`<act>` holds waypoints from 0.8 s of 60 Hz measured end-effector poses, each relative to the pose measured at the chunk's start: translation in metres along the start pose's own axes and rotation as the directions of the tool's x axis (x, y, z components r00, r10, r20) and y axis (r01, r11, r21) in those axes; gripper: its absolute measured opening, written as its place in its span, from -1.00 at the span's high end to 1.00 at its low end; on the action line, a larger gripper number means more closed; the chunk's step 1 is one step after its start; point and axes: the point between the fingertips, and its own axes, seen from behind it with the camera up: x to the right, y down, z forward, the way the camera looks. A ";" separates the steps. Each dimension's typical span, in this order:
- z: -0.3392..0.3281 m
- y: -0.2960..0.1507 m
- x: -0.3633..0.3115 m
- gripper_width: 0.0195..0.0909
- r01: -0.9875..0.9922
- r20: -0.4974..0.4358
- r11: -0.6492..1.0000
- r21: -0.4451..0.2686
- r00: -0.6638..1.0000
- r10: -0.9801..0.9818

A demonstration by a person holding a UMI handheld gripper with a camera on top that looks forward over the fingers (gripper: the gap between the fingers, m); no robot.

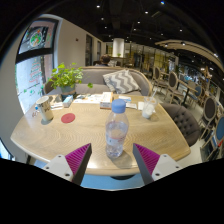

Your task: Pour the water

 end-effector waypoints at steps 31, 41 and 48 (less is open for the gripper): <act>0.101 -0.016 0.012 0.16 -0.053 0.041 0.997 0.057 0.998 0.051; 0.101 -0.017 0.013 0.41 -0.071 0.030 0.995 0.065 0.997 0.070; 0.098 -0.016 0.014 0.54 -0.066 -0.004 0.996 0.058 0.998 0.066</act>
